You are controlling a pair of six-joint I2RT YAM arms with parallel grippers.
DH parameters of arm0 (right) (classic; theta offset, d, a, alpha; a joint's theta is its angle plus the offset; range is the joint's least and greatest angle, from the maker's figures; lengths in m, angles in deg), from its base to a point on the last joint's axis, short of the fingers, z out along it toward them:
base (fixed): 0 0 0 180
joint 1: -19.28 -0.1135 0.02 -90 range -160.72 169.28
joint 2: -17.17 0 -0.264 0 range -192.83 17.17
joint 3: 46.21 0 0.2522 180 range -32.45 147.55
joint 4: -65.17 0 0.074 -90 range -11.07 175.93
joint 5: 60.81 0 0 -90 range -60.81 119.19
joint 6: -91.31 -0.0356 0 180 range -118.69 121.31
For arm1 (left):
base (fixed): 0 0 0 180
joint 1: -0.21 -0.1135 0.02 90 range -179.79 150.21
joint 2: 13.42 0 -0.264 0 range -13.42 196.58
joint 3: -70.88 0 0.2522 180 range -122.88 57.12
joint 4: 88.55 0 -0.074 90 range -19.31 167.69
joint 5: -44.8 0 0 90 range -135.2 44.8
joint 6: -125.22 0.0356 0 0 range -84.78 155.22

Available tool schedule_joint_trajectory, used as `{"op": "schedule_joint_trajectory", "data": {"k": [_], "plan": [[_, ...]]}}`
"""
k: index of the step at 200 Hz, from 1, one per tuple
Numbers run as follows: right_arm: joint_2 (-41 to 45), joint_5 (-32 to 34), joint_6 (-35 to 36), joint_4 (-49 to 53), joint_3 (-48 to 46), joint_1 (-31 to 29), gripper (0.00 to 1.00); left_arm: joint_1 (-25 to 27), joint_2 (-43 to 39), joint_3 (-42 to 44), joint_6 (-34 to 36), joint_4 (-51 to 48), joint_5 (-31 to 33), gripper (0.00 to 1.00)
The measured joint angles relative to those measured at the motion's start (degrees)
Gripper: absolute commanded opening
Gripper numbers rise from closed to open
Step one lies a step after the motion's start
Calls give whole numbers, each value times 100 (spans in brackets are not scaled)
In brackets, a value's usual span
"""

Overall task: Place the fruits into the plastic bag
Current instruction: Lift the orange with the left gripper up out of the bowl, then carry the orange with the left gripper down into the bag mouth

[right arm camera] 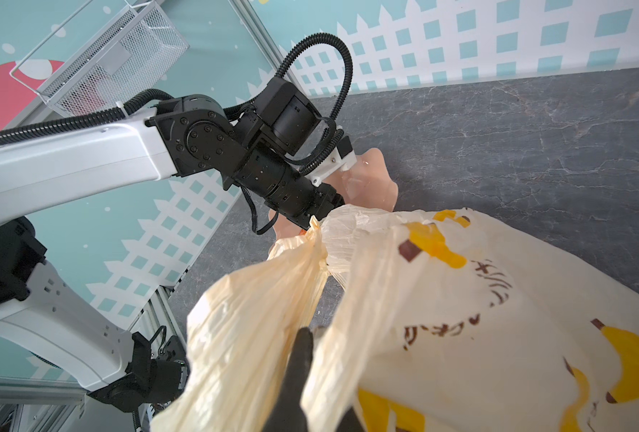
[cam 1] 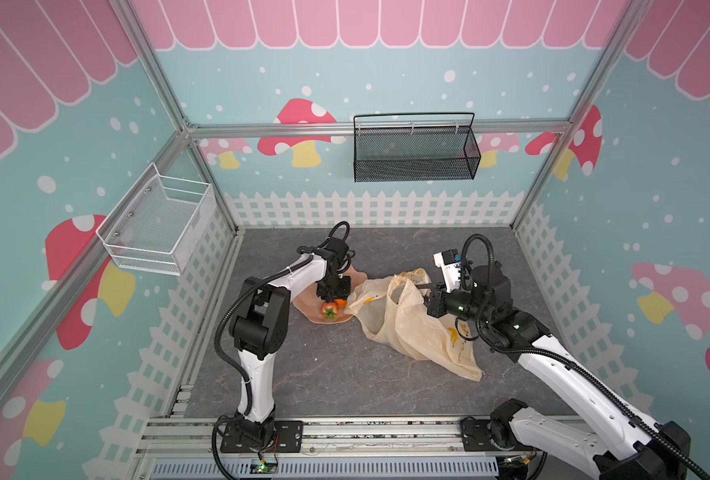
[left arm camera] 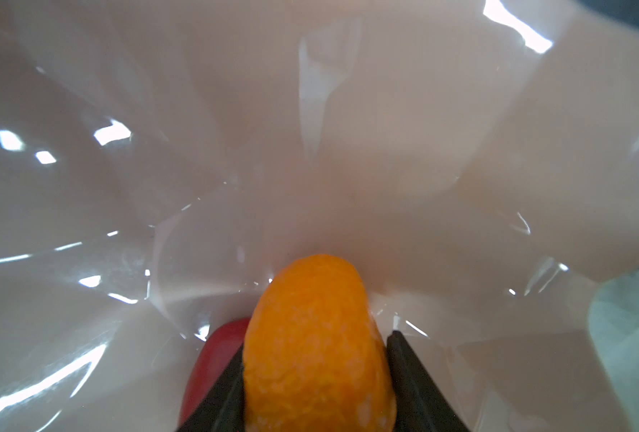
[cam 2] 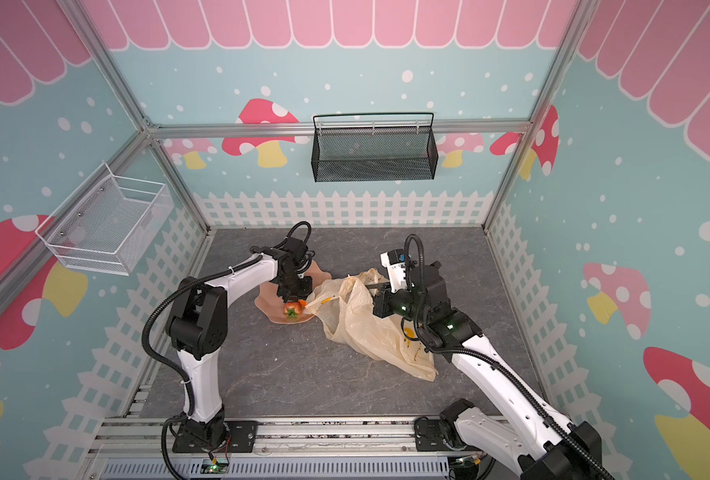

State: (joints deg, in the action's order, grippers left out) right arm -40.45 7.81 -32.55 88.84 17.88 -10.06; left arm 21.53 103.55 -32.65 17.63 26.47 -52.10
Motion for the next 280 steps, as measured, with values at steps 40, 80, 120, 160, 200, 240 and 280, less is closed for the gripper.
{"op": "schedule_joint_trajectory", "data": {"k": [40, 80, 120, 160, 200, 240, 280], "plan": [[0, 0, 0, 2, 2, 0, 0, -129, -391, -122, 48, -50, 92, 33], [0, 0, 0, 2, 4, 0, 0, -352, -1272, -501, 205, -44, 138, 33], [-2, -2, 2, 2, 7, -2, 0, -398, -2037, -680, 656, 39, -55, 33], [-17, -4, 2, 4, 9, -2, 0, -396, -2468, -575, 1196, 46, -413, 33], [-24, -7, 2, 4, 11, -2, 0, -387, -2949, -184, 1851, 42, -1073, 32], [-42, -7, 4, 7, 11, -2, 0, -114, -3641, 254, 2518, 28, -1718, 30], [-92, -9, 4, 7, 26, -2, 0, 210, -3884, 516, 2844, 44, -1908, 29]]}}
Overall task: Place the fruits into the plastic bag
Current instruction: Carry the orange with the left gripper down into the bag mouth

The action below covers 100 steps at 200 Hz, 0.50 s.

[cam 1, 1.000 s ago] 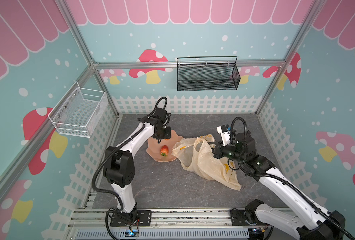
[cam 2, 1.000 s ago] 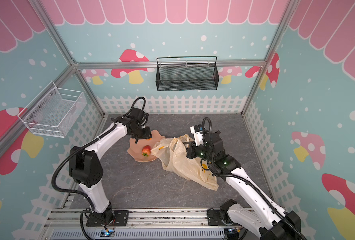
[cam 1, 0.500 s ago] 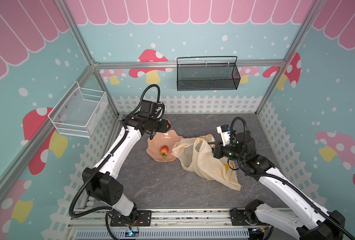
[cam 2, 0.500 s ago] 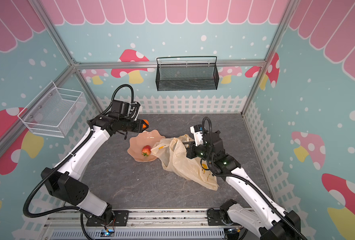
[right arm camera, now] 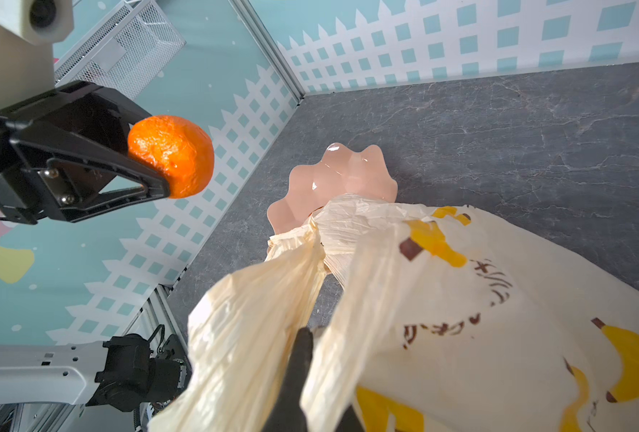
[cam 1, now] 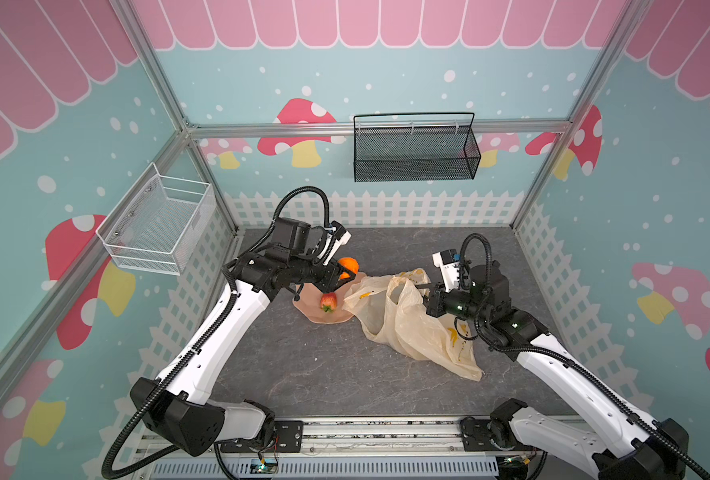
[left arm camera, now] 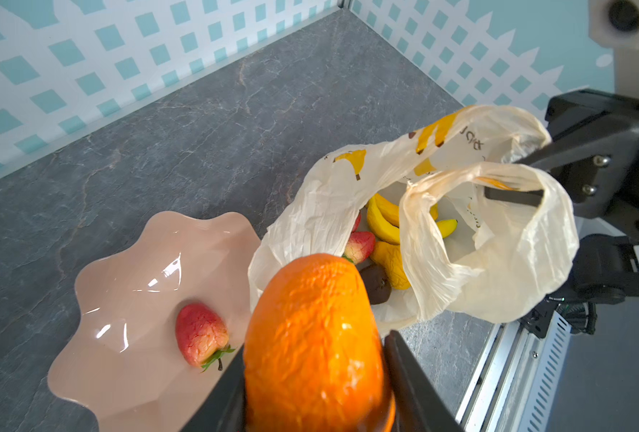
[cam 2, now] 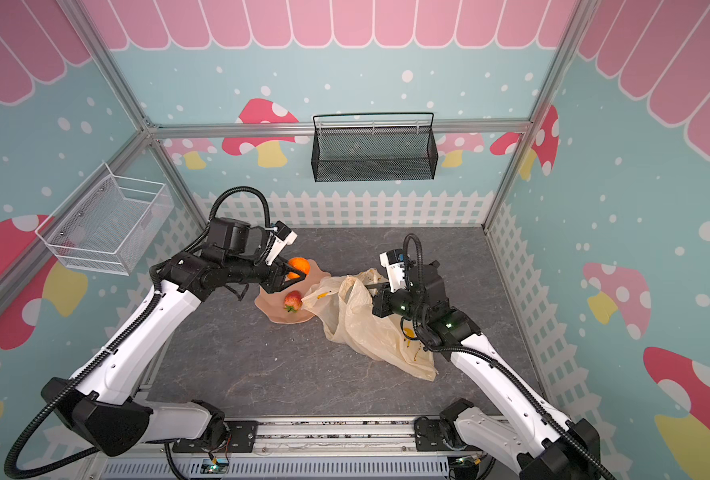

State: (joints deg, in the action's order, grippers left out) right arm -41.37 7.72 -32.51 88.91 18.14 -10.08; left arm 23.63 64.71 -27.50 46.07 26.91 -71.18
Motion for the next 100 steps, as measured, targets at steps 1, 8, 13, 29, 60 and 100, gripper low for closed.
{"op": "schedule_joint_trajectory", "data": {"k": [1, 8, 13, 29, 60, 100], "plan": [[0, 0, 0, 0, 2, 0, 0, 15, 2, 13, 11, 0, 4, 29], [-11, 0, 2, 0, 13, 0, 0, 111, 22, 68, 50, 0, 28, 29], [-17, 0, 2, 2, 17, 0, 0, 186, 37, 105, 85, -2, 46, 29], [-31, -4, 13, 13, 50, 0, 0, 463, 162, 175, 227, -39, 122, 28], [-33, -4, 20, 13, 90, 0, 0, 901, 485, 251, 420, -48, 326, 26], [-31, 2, 22, 39, 92, 0, 0, 1047, 1062, 339, 461, -46, 549, 24]]}}
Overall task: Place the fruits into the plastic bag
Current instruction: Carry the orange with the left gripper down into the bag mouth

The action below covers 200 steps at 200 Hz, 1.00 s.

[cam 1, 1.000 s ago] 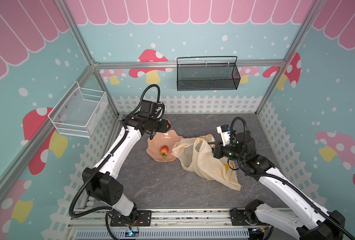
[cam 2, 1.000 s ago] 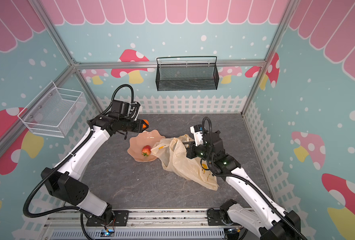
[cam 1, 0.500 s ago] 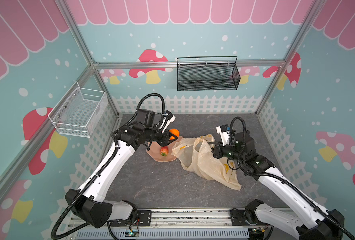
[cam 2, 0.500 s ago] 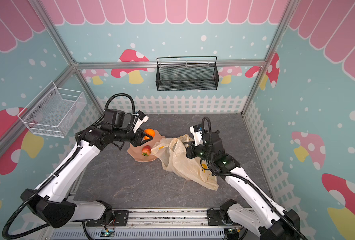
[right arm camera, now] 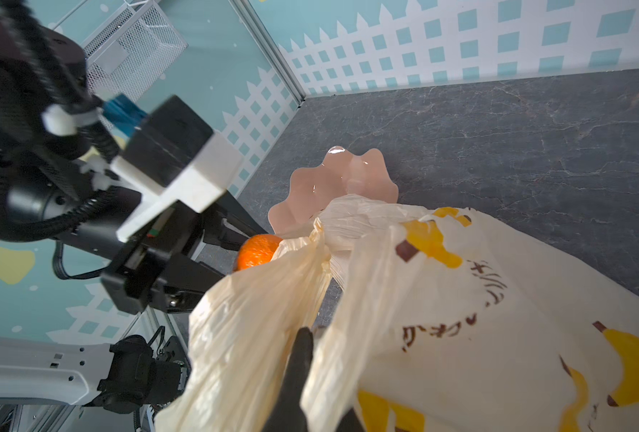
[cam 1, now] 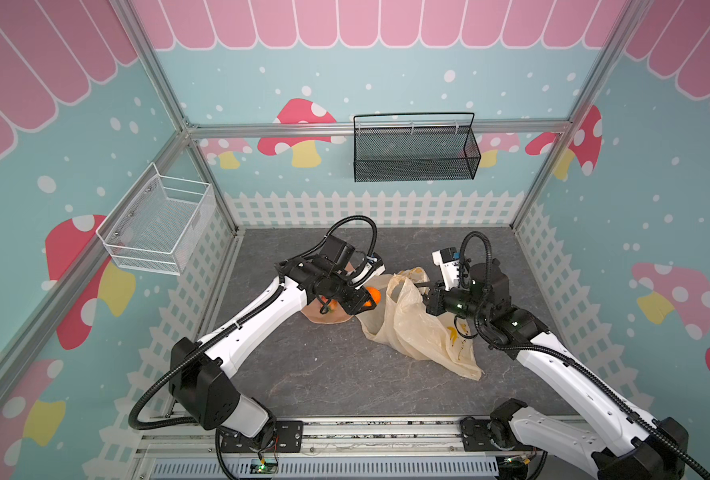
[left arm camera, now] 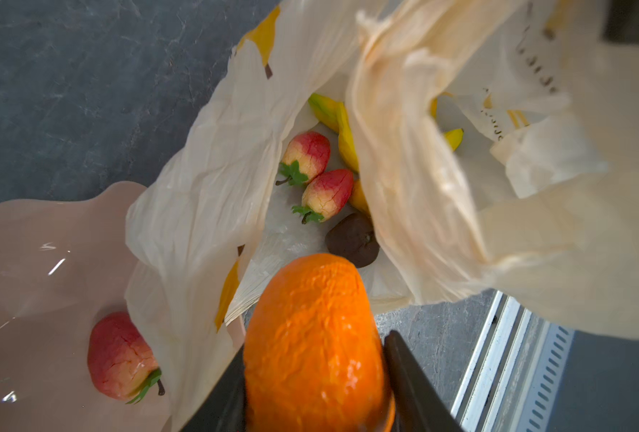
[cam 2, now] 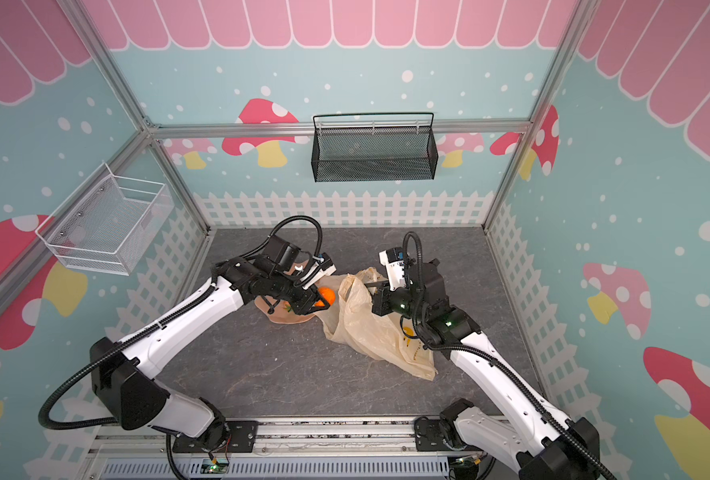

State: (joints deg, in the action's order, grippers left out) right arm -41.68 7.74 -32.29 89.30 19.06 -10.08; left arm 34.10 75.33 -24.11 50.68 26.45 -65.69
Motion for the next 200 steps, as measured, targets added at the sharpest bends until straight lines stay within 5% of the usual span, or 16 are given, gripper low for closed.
{"op": "schedule_joint_trajectory", "data": {"k": [163, 200], "plan": [[33, 4, 20, 48, 0, 0, 0, 415, 1309, 295, -13, 273, 315, 22], [33, 4, 39, 72, 0, 0, 0, 660, 1784, 42, -33, 302, 280, 28]]}}
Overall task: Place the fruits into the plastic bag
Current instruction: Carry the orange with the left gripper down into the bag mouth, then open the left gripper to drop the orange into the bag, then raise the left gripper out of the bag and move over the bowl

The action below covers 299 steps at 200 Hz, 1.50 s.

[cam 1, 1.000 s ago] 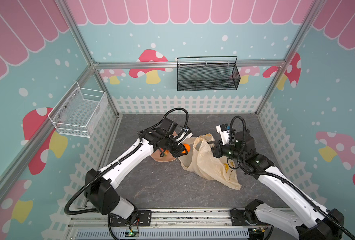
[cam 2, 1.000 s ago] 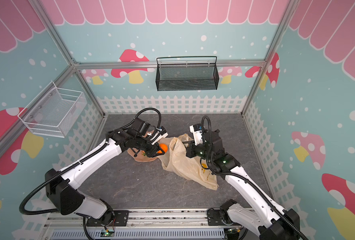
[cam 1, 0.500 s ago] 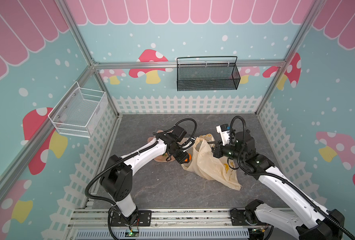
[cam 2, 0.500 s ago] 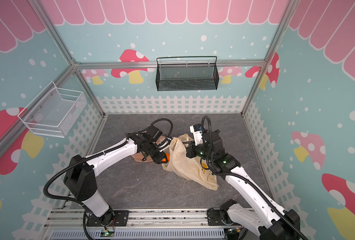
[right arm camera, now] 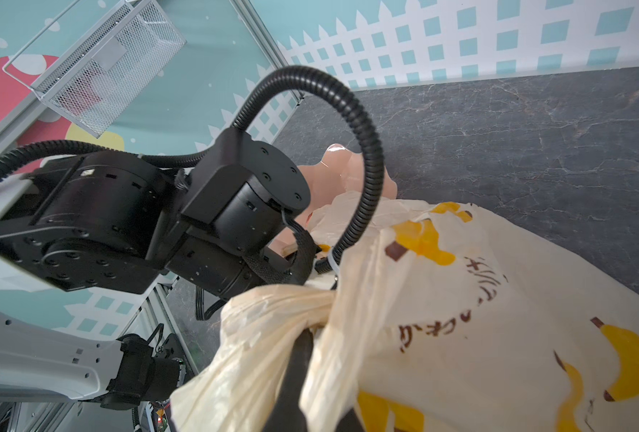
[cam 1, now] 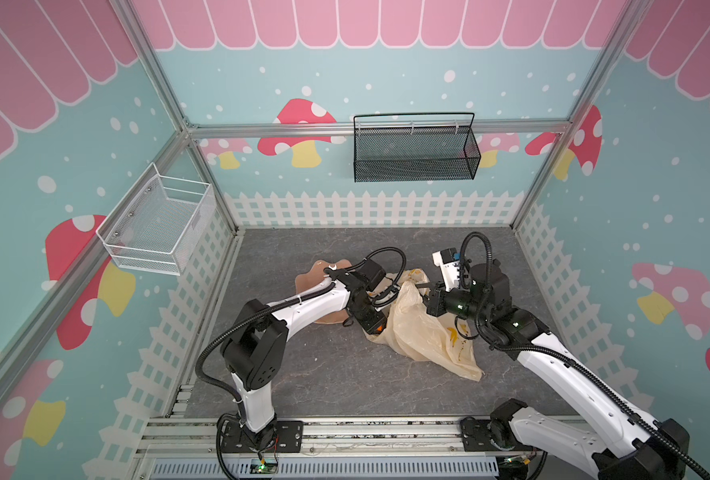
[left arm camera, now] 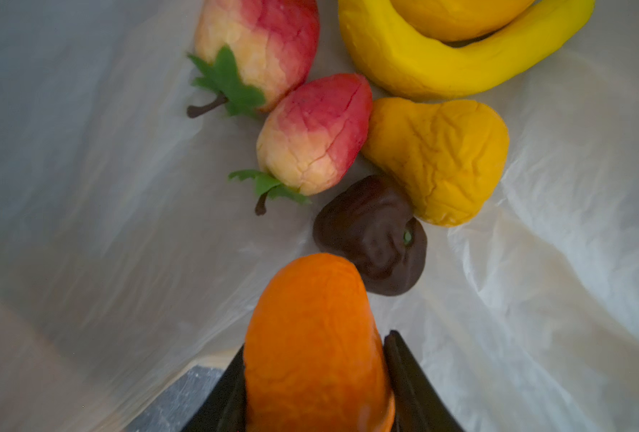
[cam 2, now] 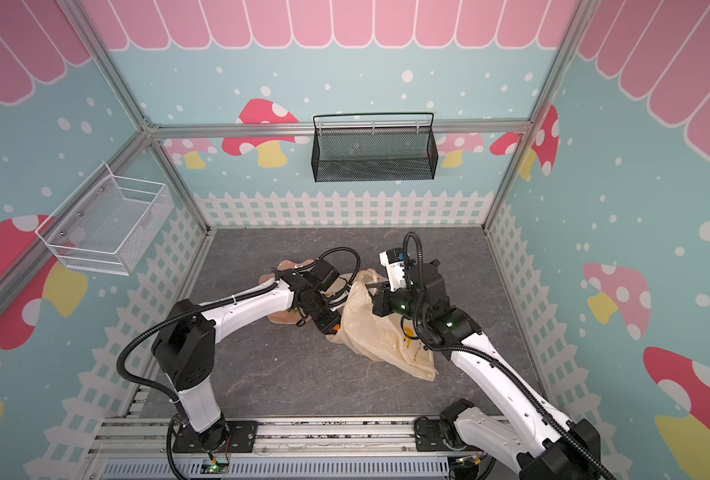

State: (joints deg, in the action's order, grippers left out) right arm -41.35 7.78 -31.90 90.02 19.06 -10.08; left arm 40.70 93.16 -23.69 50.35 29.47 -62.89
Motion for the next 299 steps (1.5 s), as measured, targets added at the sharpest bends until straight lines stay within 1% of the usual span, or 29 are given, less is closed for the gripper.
{"op": "schedule_joint_trajectory", "data": {"k": [38, 58, 75, 82, 132, 152, 179, 203, 239, 280, 299], "plan": [[0, 0, 0, 7, 0, 0, 0, 142, 232, -293, -105, 96, -101, 38], [0, 0, 0, 7, 0, 0, 0, 201, 251, -385, -166, 146, -216, 47], [0, 0, 0, 7, 0, 0, 0, 225, 251, -424, -229, 164, -396, 58], [0, 0, 2, 7, 0, 0, 0, 229, 254, -435, -262, 168, -483, 62], [-2, 0, 2, 4, 0, 0, 0, 229, 254, -481, -424, 168, -1241, 69], [-24, 0, 13, -4, 0, 2, 0, 232, 254, -579, -463, 109, -1488, 74], [-39, -2, 20, -26, 0, 2, 0, 214, 254, -623, -577, 90, -1663, 82], [-52, 0, 20, -35, 0, 2, 0, 118, 251, -623, -734, 101, -1794, 84], [-59, 0, 20, -37, 0, 2, 0, -162, 175, -592, -975, 240, -1775, 84], [-61, 2, 20, -37, 0, 2, 0, -688, -520, -278, -1447, 612, -1679, 83], [-66, 2, 22, -37, 0, 0, 0, -822, -905, -157, -1587, 739, -1591, 83]]}}
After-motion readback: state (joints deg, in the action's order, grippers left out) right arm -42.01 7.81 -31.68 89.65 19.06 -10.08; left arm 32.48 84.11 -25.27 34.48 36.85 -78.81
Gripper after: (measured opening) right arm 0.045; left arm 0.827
